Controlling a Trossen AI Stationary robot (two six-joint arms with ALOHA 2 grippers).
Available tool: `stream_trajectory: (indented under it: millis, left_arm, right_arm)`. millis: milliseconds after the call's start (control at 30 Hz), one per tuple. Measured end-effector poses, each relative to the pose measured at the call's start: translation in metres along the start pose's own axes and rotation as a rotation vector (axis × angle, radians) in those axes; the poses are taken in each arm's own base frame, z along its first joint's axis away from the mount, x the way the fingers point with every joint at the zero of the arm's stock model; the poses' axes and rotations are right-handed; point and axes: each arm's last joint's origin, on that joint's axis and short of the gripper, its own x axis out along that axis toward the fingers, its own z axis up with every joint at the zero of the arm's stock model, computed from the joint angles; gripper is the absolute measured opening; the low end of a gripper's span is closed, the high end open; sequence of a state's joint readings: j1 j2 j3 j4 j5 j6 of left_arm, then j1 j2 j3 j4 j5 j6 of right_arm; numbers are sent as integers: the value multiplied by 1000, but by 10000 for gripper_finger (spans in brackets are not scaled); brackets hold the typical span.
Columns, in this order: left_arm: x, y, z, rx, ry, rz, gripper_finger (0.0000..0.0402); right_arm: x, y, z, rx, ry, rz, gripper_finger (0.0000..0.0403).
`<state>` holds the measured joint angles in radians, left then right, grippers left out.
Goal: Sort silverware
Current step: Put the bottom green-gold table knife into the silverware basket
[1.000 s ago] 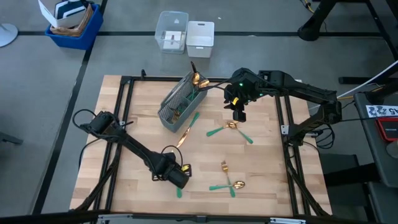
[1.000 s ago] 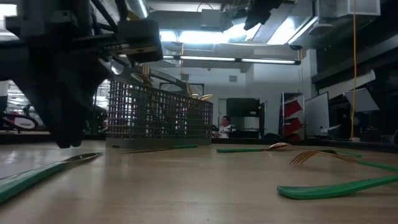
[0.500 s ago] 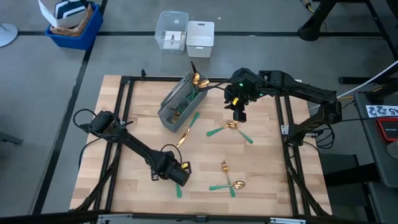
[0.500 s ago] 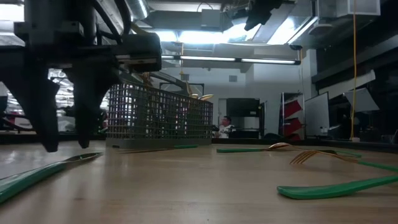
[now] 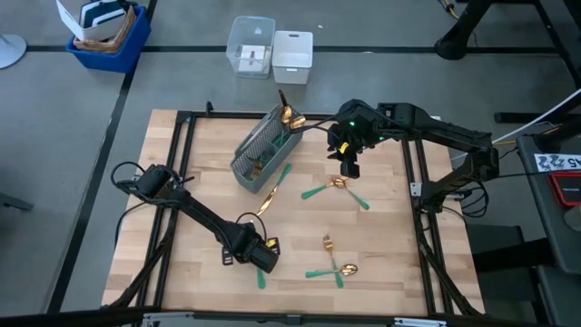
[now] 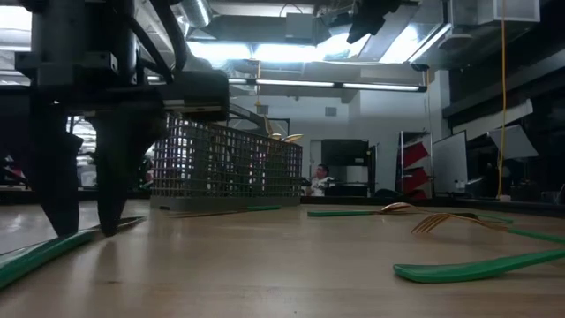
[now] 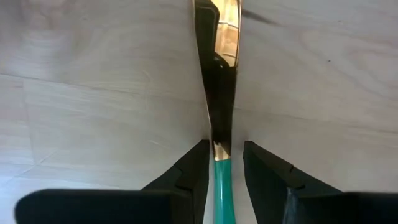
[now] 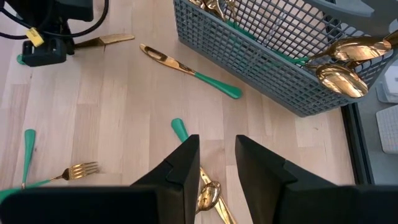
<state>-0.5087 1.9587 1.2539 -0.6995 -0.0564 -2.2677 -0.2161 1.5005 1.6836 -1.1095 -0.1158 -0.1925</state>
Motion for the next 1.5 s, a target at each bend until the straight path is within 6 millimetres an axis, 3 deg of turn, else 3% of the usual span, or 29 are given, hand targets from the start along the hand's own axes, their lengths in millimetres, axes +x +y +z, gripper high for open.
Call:
stream_trajectory:
  millis: [433, 533, 800, 933, 1033, 1167, 1500]
  left_arm:
    - [4, -2, 3, 1, -2, 13, 88]
    - [4, -2, 4, 0, -3, 13, 88]
    - [5, -2, 4, 4, -4, 14, 88]
    - [5, -2, 4, 4, -8, 18, 79]
    - [5, -1, 5, 5, -14, 26, 55]
    - [5, -1, 5, 14, -15, 28, 20]
    - [5, -1, 5, 51, -16, 25, 16]
  right_arm:
    - [-7, 1, -5, -50, 21, -8, 108]
    - [-28, 2, -10, -82, -17, -60, 108]
    - [-118, -3, -46, -38, -267, -182, 108]
    - [-138, -1, -69, -5, -423, -169, 108]
    - [-133, 2, -84, 15, -500, -126, 108]
    - [-110, 3, -102, 40, -552, -107, 108]
    - [-22, -7, -133, 87, -500, -10, 108]
